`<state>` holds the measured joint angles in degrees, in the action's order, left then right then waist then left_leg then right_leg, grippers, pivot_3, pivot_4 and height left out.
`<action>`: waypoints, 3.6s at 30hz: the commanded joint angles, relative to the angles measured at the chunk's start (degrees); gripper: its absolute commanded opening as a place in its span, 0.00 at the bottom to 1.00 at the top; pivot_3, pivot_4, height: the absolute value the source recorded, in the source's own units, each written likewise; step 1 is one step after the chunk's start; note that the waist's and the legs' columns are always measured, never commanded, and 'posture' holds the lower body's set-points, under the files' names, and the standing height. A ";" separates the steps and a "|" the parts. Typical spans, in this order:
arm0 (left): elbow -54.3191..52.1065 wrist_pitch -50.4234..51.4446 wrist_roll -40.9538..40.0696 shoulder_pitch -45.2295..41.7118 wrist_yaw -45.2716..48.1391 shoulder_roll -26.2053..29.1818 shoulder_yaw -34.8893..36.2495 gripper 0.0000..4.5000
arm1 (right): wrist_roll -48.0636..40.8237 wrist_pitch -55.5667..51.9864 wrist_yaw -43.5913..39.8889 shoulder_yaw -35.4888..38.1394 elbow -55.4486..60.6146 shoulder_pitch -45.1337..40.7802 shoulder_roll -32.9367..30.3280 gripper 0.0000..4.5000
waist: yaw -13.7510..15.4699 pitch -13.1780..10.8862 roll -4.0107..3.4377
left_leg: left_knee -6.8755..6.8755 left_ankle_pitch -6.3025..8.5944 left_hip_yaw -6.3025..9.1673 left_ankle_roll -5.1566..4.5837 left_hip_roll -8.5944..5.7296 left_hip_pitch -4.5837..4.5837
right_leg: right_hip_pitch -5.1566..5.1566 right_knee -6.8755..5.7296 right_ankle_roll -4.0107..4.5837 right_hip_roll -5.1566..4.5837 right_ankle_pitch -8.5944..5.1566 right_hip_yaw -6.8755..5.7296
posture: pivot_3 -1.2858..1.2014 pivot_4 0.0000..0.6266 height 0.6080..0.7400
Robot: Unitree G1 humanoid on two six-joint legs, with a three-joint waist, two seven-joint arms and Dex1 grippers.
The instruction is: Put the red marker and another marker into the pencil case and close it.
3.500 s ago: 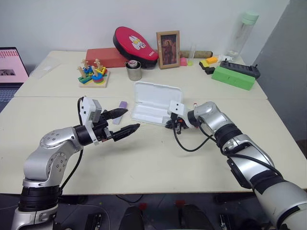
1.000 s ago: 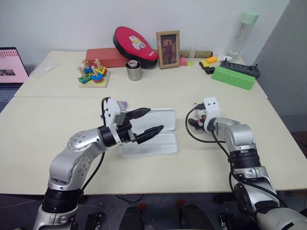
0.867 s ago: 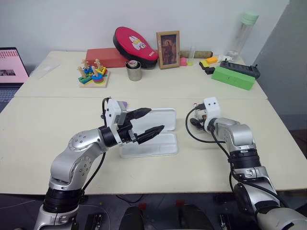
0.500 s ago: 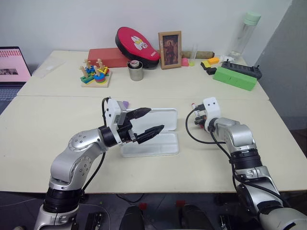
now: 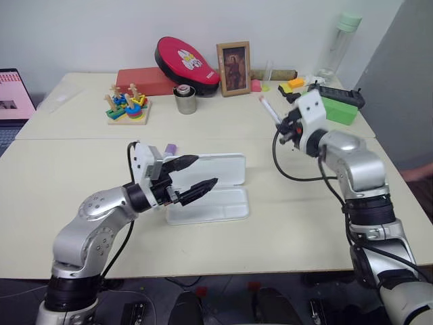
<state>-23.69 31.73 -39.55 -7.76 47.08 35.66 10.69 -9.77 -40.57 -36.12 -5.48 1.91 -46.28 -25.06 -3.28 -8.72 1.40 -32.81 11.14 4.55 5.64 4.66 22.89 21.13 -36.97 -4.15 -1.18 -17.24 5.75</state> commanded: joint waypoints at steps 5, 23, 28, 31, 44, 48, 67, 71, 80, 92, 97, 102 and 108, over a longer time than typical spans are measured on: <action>-3.22 0.35 -0.70 15.36 3.42 7.73 13.77 1.00 | -1.70 4.48 -18.58 -16.66 9.65 1.34 -3.18 0.06 | -0.02 -0.02 0.00 | -0.04 0.03 -0.01 -0.04 -0.01 0.00 | 0.02 -0.01 0.03 -0.04 -0.02 0.00 | 0.52 0.24 1.00; -6.06 1.31 -2.30 24.80 1.88 7.90 23.49 1.00 | 14.00 20.24 -19.44 -29.45 -11.28 -2.92 6.68 0.06 | 0.52 0.02 0.18 | -0.09 -0.05 -0.04 0.10 0.02 -0.03 | 0.28 -0.05 0.02 -0.05 -0.02 -0.05 | 0.52 0.24 1.00; -6.12 1.63 -2.37 23.20 0.90 8.03 22.11 1.00 | 14.26 21.18 -20.11 -28.76 -12.56 -2.73 7.24 0.06 | 0.52 0.01 0.17 | -0.07 -0.04 -0.04 0.10 0.02 -0.03 | 0.27 -0.05 0.03 -0.05 -0.02 -0.05 | 0.52 0.24 1.00; -5.75 1.81 -2.39 22.21 0.68 8.24 21.81 1.00 | 13.65 20.55 -21.01 -27.69 -11.35 -2.60 7.40 0.31 | 0.45 0.02 0.17 | -0.08 -0.04 -0.04 0.10 0.02 -0.03 | 0.25 -0.06 0.02 -0.05 -0.03 -0.06 | 0.52 0.24 1.00; 2.42 5.68 3.21 4.61 -13.95 4.98 13.45 1.00 | 4.96 11.92 -26.12 -17.55 -4.30 -6.31 7.17 0.96 | 0.93 0.02 0.17 | -0.11 -0.05 -0.02 0.11 0.00 -0.03 | 0.06 -0.11 -0.02 -0.04 0.00 -0.06 | 0.52 0.24 1.00; 6.29 7.17 3.27 -3.31 -19.03 1.50 11.61 1.00 | -0.67 8.00 -26.86 -10.85 -5.91 -11.72 7.12 0.99 | 1.01 0.07 0.27 | -0.11 -0.05 0.00 0.11 0.01 -0.01 | 0.03 -0.14 -0.03 -0.03 0.02 -0.08 | 0.52 0.24 1.00; 37.22 8.73 18.38 -25.73 -21.48 -1.49 -4.10 1.00 | 2.99 8.49 -17.91 -8.33 -20.81 -21.38 8.96 0.99 | 1.38 0.11 0.32 | -0.04 -0.05 0.02 0.10 -0.05 0.06 | 0.12 -0.12 -0.01 -0.03 0.03 -0.10 | 0.52 0.24 1.00; 40.75 7.16 21.34 -26.96 -18.99 -1.76 -7.56 1.00 | 2.90 8.17 -18.15 -8.26 -19.88 -20.89 8.56 0.99 | 1.37 0.11 0.32 | -0.05 -0.05 0.02 0.11 -0.05 0.05 | 0.11 -0.14 -0.01 -0.03 0.03 -0.10 | 0.52 0.24 1.00; 46.17 4.13 26.76 -28.43 -17.13 -3.32 -11.39 1.00 | 2.27 7.03 -18.99 -8.33 -17.20 -19.95 7.96 0.99 | 1.40 0.10 0.31 | -0.06 -0.05 0.03 0.11 -0.05 0.05 | 0.10 -0.17 -0.01 -0.03 0.03 -0.10 | 0.52 0.24 1.00; 47.13 2.99 28.36 -28.53 -16.20 -4.55 -10.27 0.54 | 1.20 6.58 -19.92 -8.19 -15.75 -19.40 7.39 1.00 | 1.45 0.11 0.30 | -0.10 -0.05 0.03 0.11 -0.05 0.04 | 0.07 -0.21 -0.01 -0.04 0.03 -0.11 | 0.52 0.24 1.00; 47.19 2.70 28.91 -28.45 -16.37 -4.79 -9.86 0.33 | 0.65 6.10 -20.13 -8.24 -14.89 -19.09 7.29 1.00 | 1.45 0.11 0.30 | -0.10 -0.06 0.02 0.11 -0.05 0.04 | 0.07 -0.22 -0.01 -0.04 0.03 -0.11 | 0.52 0.24 1.00; 47.30 2.12 29.03 -28.43 -16.82 -4.61 -9.12 0.27 | 0.53 5.76 -20.40 -8.31 -14.27 -18.80 7.21 1.00 | 1.45 0.11 0.30 | -0.10 -0.06 0.03 0.11 -0.05 0.04 | 0.07 -0.22 -0.01 -0.04 0.02 -0.11 | 0.52 0.24 1.00; 44.84 -2.87 28.34 -29.62 -20.09 -3.27 -4.25 0.27 | -1.12 5.75 -21.37 -7.09 -12.60 -17.84 6.82 1.00 | 1.43 0.10 0.30 | -0.10 -0.06 0.03 0.12 -0.05 0.05 | 0.09 -0.22 -0.01 -0.03 0.03 -0.11 | 0.52 0.24 1.00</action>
<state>23.35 31.61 -11.03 -35.62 28.99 31.28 2.53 -8.73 -35.33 -56.43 -14.74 -13.57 -64.07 -17.54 -1.85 -8.62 1.71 -32.91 11.08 4.57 5.75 4.63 22.94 21.22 -37.17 -4.16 -1.21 -17.21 5.63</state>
